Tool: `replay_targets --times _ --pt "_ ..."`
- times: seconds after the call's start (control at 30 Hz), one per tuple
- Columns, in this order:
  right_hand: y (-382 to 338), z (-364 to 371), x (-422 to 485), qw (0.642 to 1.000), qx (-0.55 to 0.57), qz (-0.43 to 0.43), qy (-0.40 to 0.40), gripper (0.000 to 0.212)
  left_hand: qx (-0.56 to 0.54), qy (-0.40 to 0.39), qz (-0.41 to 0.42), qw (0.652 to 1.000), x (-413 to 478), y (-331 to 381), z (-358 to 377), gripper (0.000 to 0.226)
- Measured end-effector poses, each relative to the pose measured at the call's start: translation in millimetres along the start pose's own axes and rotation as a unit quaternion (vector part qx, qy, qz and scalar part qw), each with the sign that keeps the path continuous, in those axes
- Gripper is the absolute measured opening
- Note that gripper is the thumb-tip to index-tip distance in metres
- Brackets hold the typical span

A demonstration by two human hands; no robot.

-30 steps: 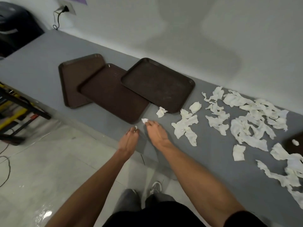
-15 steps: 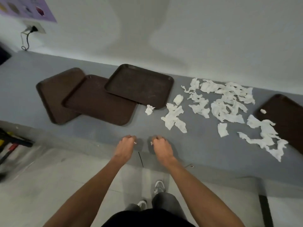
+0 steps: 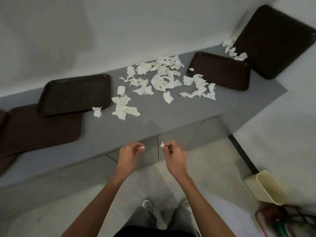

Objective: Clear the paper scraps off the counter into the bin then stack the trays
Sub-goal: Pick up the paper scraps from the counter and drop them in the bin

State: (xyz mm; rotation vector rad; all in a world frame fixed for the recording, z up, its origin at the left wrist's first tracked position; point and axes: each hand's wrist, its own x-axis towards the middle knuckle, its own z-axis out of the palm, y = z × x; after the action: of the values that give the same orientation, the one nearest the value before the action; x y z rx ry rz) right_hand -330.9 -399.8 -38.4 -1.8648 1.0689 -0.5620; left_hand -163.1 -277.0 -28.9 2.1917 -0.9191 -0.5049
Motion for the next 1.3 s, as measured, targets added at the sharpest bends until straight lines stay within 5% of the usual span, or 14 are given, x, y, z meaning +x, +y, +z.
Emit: replay_targets --times 0.4,0.67,0.93,1.3 --pt "146.4 -259.7 -102.3 0.979 0.014 0.062 0.193 0.016 -0.068 -0.113 0.084 0.988 -44.0 195.4 216.1 0.007" --pt "266.1 -391.0 -147.1 0.943 -0.002 0.193 0.270 0.021 -0.043 -0.212 0.118 0.969 -96.2 298.4 377.1 0.017" --pt "408.1 -465.6 -142.6 0.893 -0.034 0.298 0.336 0.015 0.016 -0.346 0.170 0.923 -90.2 360.5 534.3 0.026" --pt "632.5 -498.1 -91.0 0.855 -0.050 0.421 0.299 0.006 0.123 -0.443 0.170 0.872 -37.7 348.8 797.5 0.030"
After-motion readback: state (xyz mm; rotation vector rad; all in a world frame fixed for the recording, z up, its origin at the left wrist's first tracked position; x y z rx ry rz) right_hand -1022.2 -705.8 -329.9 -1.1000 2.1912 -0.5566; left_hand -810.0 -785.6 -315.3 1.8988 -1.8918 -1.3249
